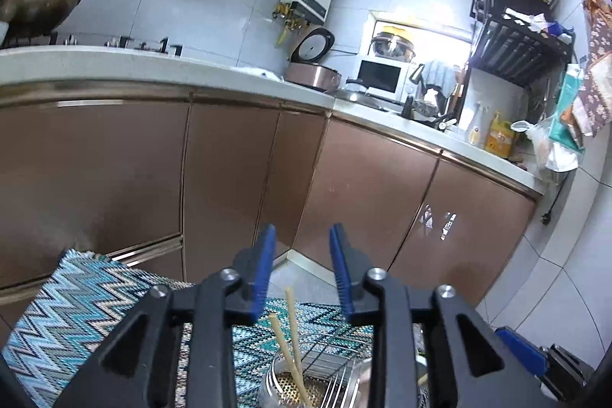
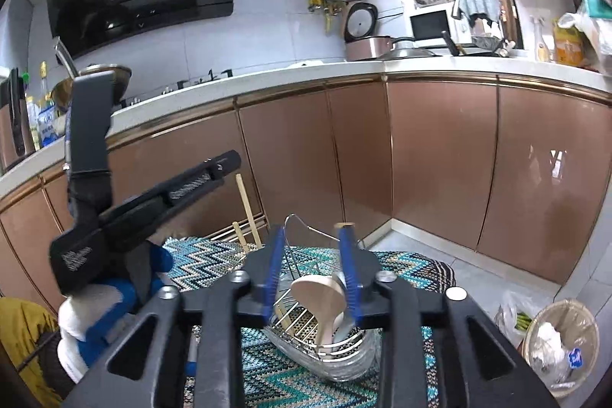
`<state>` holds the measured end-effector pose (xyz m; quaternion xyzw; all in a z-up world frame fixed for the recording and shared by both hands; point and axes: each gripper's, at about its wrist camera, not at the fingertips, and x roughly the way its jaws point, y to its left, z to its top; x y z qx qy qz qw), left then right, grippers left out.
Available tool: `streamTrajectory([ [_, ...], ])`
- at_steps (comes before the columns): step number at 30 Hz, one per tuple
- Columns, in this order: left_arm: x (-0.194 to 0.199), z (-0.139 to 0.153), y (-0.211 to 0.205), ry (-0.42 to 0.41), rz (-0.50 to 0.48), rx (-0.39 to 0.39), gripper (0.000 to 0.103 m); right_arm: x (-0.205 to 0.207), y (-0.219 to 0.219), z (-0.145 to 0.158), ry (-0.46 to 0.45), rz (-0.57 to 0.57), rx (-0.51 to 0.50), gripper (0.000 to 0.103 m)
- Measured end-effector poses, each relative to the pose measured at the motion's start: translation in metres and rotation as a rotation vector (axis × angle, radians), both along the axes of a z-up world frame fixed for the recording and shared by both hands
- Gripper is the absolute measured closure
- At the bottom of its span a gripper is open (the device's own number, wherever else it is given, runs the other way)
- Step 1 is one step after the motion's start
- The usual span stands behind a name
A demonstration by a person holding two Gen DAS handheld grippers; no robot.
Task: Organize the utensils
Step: 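Open both tools to release the chopsticks and pull back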
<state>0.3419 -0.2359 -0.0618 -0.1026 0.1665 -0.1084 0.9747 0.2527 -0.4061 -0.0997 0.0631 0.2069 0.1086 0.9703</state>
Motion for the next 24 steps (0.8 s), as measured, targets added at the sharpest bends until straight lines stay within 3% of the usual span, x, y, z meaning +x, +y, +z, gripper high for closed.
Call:
streamTrajectory([
  [4,-0.03,0.025,0.012,-0.031,-0.002,0.031,0.057,-0.021,-0.003,0.015,-0.025,-0.027,0.003,0.066],
  [10,-0.077,0.05,0.037,-0.032,-0.012,0.078,0.05,-0.06,-0.002,0.039,-0.06,-0.06,0.011,0.062],
  [18,-0.14,0.078,0.089,-0.088,0.027,0.126,0.05,-0.104,0.015,0.062,-0.097,-0.061,0.009,0.047],
  [24,-0.177,0.091,0.135,-0.072,0.08,0.169,0.05,-0.134,0.033,0.069,-0.117,-0.045,0.002,0.037],
])
